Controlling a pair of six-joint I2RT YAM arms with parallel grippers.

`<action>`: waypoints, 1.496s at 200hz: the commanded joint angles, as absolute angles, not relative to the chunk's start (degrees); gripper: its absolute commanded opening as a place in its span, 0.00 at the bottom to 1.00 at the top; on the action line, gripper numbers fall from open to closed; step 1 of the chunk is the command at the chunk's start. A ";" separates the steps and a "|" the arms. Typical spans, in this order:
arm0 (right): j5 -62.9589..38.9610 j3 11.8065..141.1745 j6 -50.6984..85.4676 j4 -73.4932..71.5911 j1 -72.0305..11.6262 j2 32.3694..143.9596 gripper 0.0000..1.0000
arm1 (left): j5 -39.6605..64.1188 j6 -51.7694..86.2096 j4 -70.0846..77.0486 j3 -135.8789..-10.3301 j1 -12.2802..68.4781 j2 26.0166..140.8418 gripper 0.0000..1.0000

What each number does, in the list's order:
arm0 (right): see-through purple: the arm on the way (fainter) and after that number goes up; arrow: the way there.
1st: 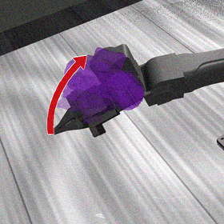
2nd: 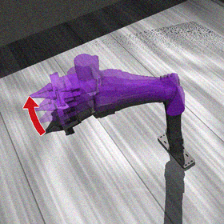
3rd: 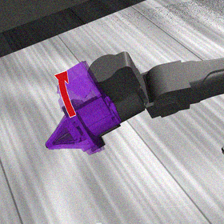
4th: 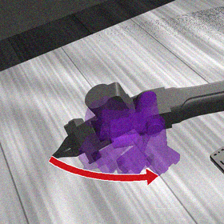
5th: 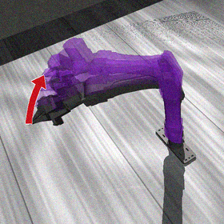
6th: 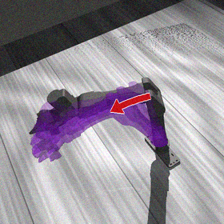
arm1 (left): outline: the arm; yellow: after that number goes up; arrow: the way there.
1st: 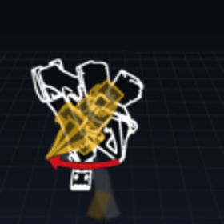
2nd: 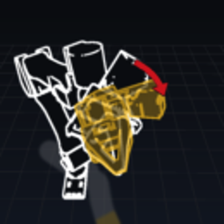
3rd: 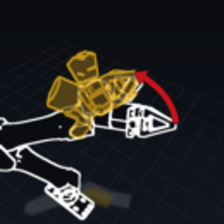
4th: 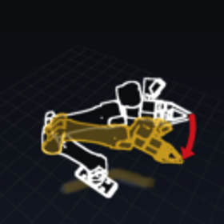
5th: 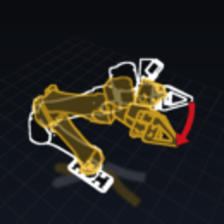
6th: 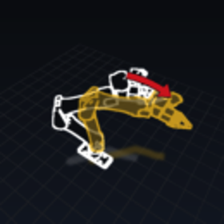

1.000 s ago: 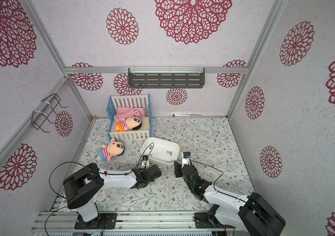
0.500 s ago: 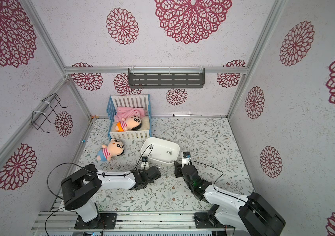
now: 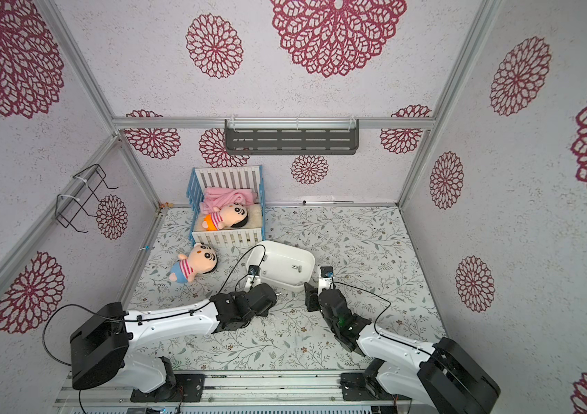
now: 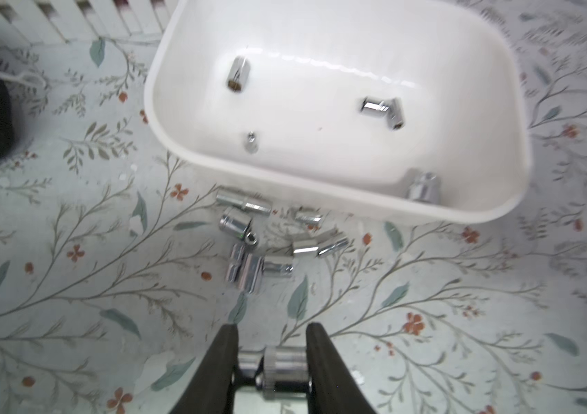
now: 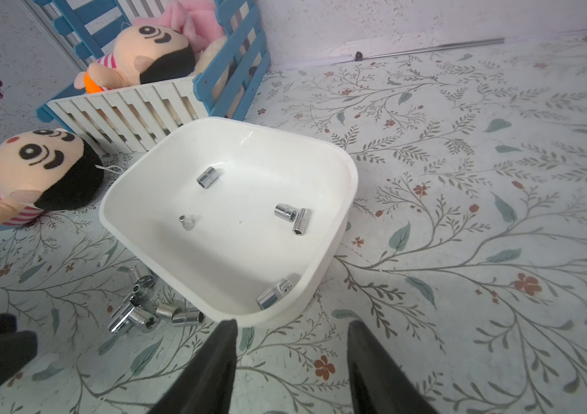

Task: Put the screws on the desktop into the storage box
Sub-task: Pick up the screw from the center of the board, then place the screw in the storage box, then pick up the screw from the center of the board.

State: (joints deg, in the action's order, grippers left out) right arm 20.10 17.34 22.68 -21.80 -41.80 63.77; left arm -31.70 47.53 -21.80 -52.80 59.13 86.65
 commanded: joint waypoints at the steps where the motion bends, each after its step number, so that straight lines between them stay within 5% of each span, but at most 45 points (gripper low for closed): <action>1: 20.21 18.57 22.58 -23.36 -41.84 63.28 0.54 | -31.38 42.72 -21.36 -58.71 57.15 88.85 0.29; 69: 19.62 18.55 22.68 -23.72 -41.84 63.56 0.54 | -26.45 39.63 -21.28 -74.01 50.63 104.16 0.35; 119: 19.51 18.68 22.59 -23.82 -41.84 63.65 0.54 | -25.49 39.39 -20.05 -75.52 48.78 106.26 0.58; 145: 19.51 18.65 22.57 -23.71 -41.81 63.69 0.54 | -25.01 38.94 -20.13 -73.51 48.88 102.21 0.61; 208: 19.51 18.75 22.49 -23.67 -41.84 63.81 0.54 | -25.05 40.79 -21.09 -57.14 52.77 85.74 0.61; 235: 19.52 18.71 22.45 -23.64 -41.79 63.87 0.54 | -24.79 41.70 -21.10 -49.90 55.17 81.06 0.48; 299: 19.26 18.86 22.36 -23.55 -41.84 64.13 0.54 | -25.24 43.93 -21.01 -45.65 56.31 85.18 0.39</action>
